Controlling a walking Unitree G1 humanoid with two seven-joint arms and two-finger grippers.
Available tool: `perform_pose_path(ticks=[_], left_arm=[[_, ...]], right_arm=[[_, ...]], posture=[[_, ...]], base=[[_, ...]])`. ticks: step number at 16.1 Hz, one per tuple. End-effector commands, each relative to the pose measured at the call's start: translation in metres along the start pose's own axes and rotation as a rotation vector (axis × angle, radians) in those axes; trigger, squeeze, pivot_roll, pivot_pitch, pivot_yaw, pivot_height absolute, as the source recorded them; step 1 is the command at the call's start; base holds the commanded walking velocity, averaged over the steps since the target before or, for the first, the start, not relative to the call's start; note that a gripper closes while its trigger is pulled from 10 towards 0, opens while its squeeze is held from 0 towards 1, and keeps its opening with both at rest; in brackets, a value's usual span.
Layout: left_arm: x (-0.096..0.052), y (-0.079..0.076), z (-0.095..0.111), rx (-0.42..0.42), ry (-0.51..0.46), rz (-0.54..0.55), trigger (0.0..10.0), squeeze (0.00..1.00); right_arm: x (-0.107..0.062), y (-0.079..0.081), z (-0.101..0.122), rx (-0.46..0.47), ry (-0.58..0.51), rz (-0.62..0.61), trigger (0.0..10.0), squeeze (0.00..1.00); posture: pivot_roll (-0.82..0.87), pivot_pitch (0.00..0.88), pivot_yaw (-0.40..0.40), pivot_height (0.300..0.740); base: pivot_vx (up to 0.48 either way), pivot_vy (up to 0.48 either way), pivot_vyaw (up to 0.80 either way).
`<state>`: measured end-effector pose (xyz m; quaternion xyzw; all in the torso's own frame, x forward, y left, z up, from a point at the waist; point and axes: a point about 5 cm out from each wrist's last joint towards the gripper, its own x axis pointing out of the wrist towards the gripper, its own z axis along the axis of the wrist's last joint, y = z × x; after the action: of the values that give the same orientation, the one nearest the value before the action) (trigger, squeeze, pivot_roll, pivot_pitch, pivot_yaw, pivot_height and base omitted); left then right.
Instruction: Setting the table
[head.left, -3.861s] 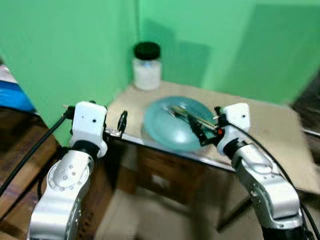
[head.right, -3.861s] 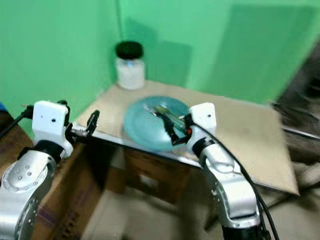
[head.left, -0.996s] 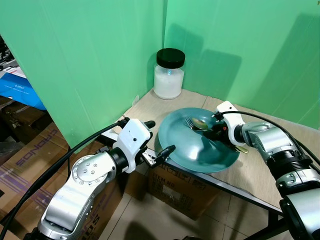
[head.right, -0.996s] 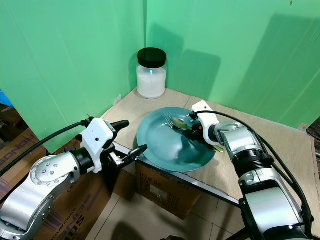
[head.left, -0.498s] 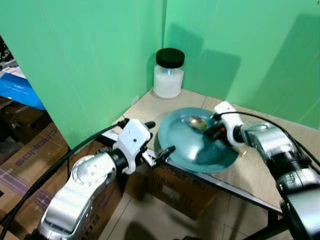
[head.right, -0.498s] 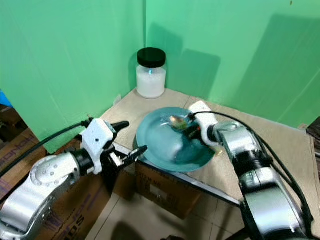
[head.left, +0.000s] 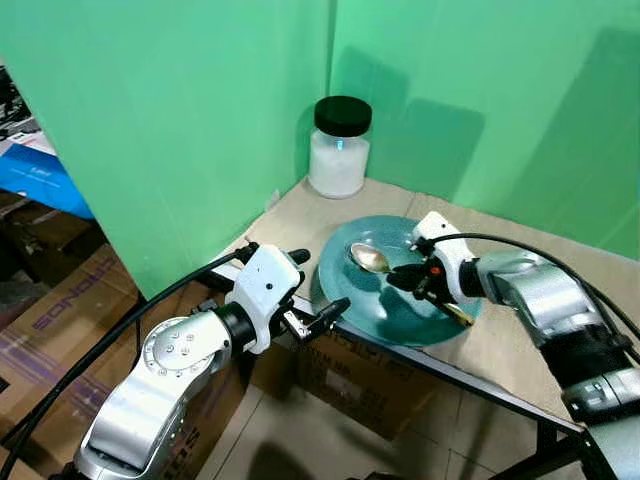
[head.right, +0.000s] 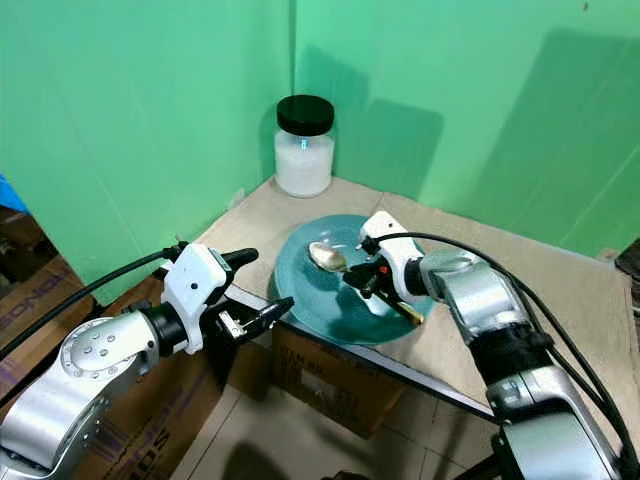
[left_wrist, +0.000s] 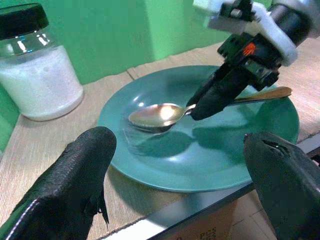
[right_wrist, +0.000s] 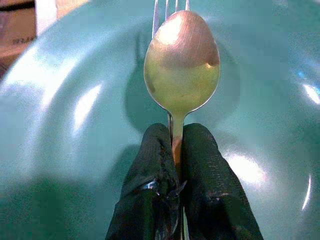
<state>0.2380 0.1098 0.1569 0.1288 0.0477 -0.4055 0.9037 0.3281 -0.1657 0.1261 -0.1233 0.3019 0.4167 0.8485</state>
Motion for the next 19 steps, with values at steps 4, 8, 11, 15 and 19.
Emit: perform_pose_path(ticks=[4, 8, 11, 15, 19], left_arm=[[-0.002, -0.003, 0.002, 0.017, -0.010, -0.015, 10.0, 0.38], [-0.003, -0.003, 0.001, 0.018, -0.005, -0.014, 10.0, 0.37], [-0.002, -0.003, 0.001, 0.020, -0.005, -0.013, 10.0, 0.36], [-0.005, -0.005, -0.001, 0.018, 0.006, -0.008, 10.0, 0.35], [-0.007, -0.006, -0.002, 0.015, 0.012, 0.001, 10.0, 0.35]], right_arm=[[-0.016, -0.002, 0.012, 0.045, -0.101, -0.032, 0.0, 0.00], [-0.017, 0.002, 0.011, 0.059, -0.122, -0.055, 0.0, 0.00], [-0.005, 0.011, 0.010, 0.039, -0.114, -0.064, 10.0, 0.00], [0.009, 0.015, 0.009, 0.054, -0.113, -0.082, 10.0, 0.20], [0.013, 0.014, 0.006, 0.051, -0.102, -0.128, 10.0, 1.00]], posture=[[-0.10, 0.000, -0.047, 0.740], [-0.10, 0.000, -0.043, 0.740], [-0.09, 0.000, -0.046, 0.740], [-0.09, 0.000, -0.056, 0.740], [-0.08, 0.000, -0.069, 0.740]], base=[[0.000, 0.000, 0.00], [0.000, 0.000, 0.00], [0.000, 0.000, 0.00], [0.000, 0.000, 0.00], [0.000, 0.000, 0.00]])
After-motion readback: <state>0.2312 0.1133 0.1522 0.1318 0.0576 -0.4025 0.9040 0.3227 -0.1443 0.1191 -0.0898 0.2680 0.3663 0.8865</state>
